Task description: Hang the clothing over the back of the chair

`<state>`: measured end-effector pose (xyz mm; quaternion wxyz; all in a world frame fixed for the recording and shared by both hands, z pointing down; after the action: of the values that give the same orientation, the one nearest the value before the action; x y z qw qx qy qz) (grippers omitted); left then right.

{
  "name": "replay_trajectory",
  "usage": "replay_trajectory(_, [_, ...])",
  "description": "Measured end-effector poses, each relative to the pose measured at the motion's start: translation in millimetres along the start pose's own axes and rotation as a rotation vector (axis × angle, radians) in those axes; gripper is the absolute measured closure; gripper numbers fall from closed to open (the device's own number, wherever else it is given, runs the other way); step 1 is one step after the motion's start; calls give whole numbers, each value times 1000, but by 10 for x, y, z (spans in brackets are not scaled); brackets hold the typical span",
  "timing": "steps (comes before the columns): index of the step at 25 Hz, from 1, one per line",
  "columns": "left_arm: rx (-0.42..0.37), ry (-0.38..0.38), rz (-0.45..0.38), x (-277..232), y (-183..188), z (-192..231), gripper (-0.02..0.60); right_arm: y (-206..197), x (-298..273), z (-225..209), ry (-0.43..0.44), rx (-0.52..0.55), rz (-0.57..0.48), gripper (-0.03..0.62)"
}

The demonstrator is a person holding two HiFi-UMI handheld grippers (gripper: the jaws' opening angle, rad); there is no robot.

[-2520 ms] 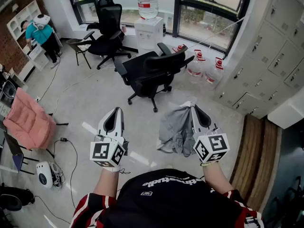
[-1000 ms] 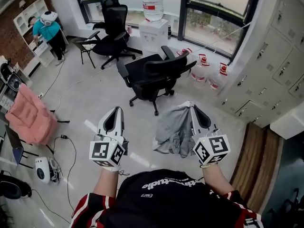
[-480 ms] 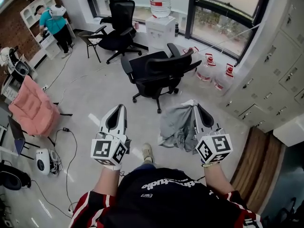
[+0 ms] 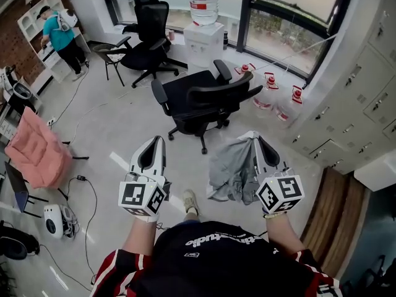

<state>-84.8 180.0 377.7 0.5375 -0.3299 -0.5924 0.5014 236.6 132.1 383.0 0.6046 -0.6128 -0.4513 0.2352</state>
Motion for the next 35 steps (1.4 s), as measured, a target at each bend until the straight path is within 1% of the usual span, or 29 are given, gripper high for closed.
replay_trajectory(12, [19, -43, -9, -1196, -130, 1025, 557, -174, -1438, -151, -56, 23, -15, 574])
replay_trajectory(17, [27, -54, -9, -1499, -144, 1471, 557, -282, -1948, -62, -74, 28, -17, 574])
replay_trajectory(21, [37, -63, -8, -1680, -161, 1751, 558, -352, -2253, -8, -88, 38, -18, 574])
replay_trajectory(28, [67, -83, -5, -1864, -285, 2036, 557, -434, -2494, 1, -127, 59, -10, 574])
replay_trajectory(35, [86, -121, 6, -2128, -433, 2064, 557, -483, -2645, -87, -138, 69, -4, 574])
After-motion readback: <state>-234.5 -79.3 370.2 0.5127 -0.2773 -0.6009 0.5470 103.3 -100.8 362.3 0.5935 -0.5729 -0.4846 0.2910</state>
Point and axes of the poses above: the fingertips, and each gripper's own axes: x backward along the fingers, z to its left, y out of its top, the point moved 9 cm from there along x, backward along the fingers, and after that the axes turned 15 degrees about -z, right-handed, at the moved point
